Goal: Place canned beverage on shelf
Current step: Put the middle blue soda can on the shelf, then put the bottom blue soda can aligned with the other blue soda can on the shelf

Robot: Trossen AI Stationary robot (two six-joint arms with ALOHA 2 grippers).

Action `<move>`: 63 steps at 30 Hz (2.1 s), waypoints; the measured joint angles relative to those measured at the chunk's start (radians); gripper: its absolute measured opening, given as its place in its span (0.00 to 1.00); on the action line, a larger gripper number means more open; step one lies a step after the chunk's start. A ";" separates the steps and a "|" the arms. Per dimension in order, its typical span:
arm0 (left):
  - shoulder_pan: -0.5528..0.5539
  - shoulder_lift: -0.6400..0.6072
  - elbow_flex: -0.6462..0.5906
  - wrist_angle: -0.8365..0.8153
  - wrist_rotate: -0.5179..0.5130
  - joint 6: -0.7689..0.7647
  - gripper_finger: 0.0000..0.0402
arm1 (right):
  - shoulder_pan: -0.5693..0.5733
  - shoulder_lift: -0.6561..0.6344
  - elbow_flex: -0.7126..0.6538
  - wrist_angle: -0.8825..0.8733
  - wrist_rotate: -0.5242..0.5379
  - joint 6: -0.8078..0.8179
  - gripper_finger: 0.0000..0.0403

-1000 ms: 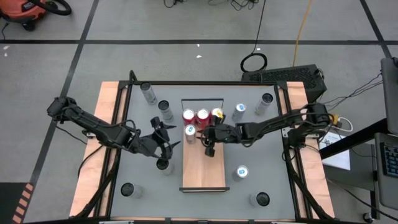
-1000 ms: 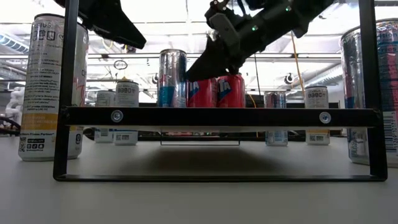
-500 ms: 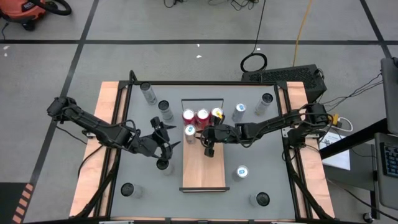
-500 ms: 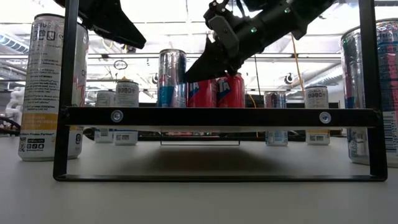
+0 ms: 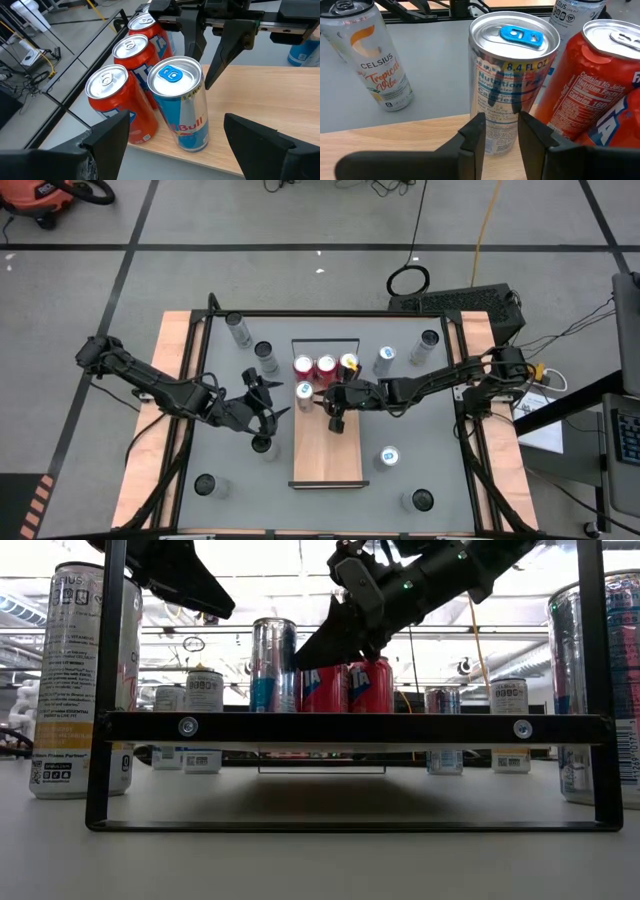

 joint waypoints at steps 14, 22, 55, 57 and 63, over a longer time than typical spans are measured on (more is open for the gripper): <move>-0.026 0.000 0.000 -0.001 0.003 0.000 0.79 | 0.048 -0.199 0.000 -0.263 -0.001 0.047 0.19; -0.045 0.000 0.000 0.027 0.003 0.001 0.79 | 0.147 -0.470 0.000 -0.604 -0.070 0.333 0.19; -0.059 0.000 0.002 0.123 0.004 -0.018 0.80 | 0.505 -0.272 0.234 -1.191 -0.066 0.505 0.91; -0.059 0.000 0.002 0.122 0.004 -0.016 0.80 | 0.502 -0.265 0.234 -1.190 -0.077 0.513 0.91; -0.059 0.000 0.002 0.121 0.003 -0.016 0.80 | 0.491 -0.219 0.234 -1.191 -0.085 0.512 0.91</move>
